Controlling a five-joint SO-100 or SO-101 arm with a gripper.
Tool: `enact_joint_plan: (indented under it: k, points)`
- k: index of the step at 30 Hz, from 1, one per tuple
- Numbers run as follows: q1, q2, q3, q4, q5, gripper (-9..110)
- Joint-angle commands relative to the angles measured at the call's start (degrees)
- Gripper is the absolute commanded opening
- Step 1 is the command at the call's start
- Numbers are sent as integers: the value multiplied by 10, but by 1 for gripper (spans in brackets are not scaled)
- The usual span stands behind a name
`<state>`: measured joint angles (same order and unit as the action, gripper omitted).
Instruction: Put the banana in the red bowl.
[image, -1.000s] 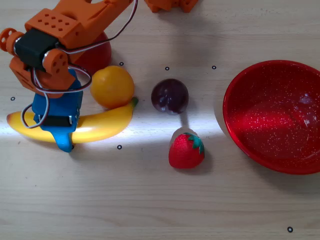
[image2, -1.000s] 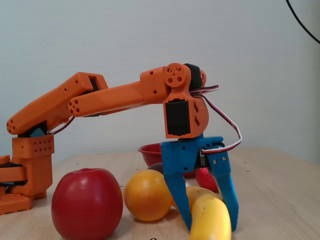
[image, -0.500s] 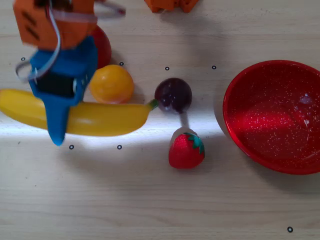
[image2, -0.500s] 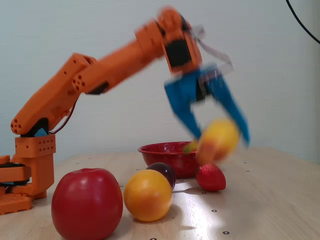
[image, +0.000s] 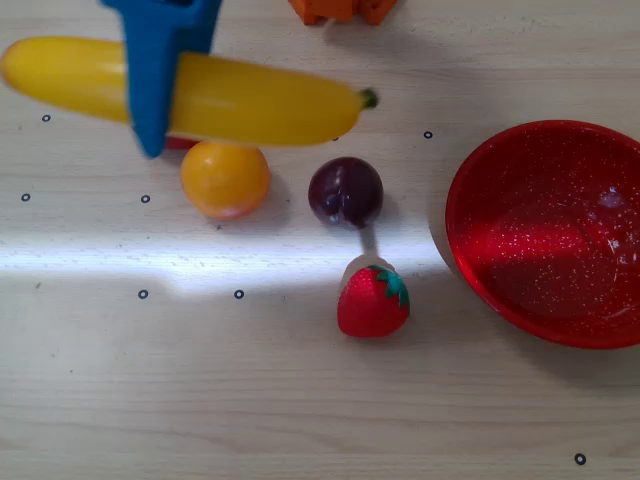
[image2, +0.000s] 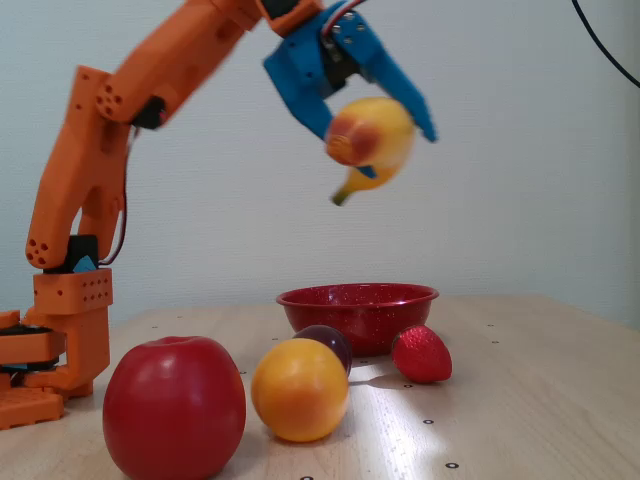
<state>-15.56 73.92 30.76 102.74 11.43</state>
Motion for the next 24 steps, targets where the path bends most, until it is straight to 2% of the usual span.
enact_joint_plan:
  k: [1,9,15,24]
  points:
    - [40,105,27,-32,-25,0]
    - [160,236,203,-112,-94,0]
    - [251,309,344,-218,-132,0]
    - [391,323,462,-294,-85,0]
